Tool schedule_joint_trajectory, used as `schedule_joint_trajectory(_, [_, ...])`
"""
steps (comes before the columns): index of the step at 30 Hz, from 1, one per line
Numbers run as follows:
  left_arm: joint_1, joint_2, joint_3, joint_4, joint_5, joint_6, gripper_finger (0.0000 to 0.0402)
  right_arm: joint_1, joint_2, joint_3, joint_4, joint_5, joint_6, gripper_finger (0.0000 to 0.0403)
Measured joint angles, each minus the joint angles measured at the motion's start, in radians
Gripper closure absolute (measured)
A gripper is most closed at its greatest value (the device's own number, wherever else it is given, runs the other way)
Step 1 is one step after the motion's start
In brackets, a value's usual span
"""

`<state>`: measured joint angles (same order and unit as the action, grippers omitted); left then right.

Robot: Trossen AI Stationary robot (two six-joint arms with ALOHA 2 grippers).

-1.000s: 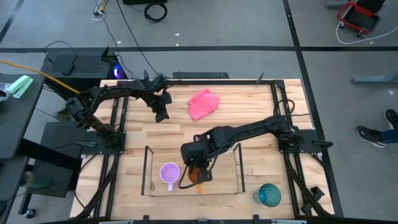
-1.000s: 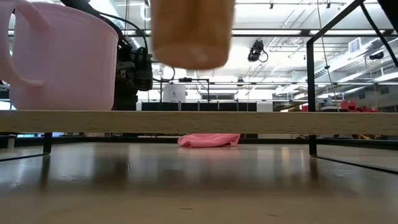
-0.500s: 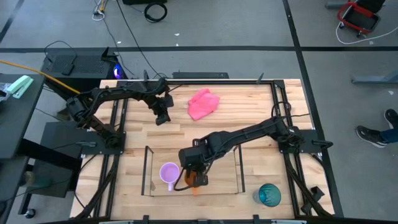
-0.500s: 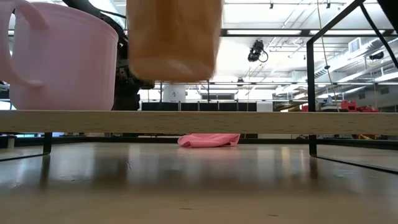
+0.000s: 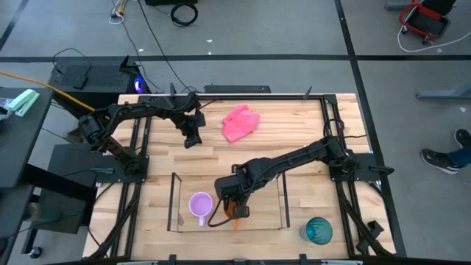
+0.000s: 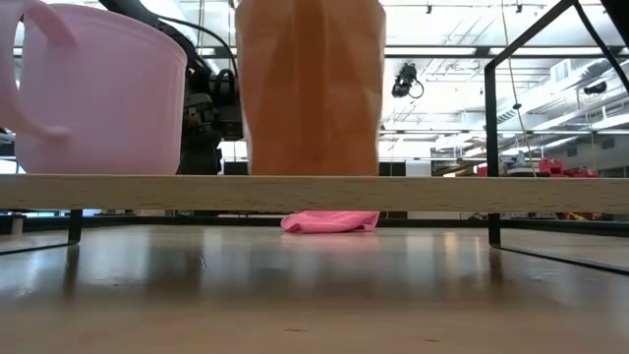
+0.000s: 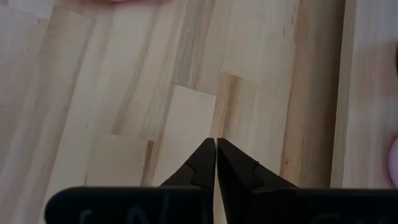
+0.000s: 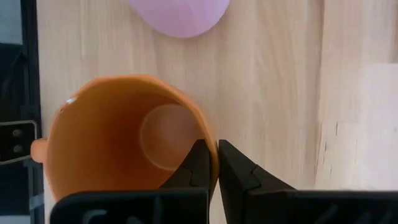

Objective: Stack small to large cups/mugs on shelf
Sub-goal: Put the orange mug on the shelf

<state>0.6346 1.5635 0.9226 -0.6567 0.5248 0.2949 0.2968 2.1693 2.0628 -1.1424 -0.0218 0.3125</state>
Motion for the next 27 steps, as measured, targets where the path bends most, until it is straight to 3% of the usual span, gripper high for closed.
schedule_joint_trajectory(27, [0.000, 0.000, 0.000, -0.001, 0.000, -0.004, 0.0392, -0.013, 0.000, 0.000, 0.007, 0.014, -0.020, 0.0366])
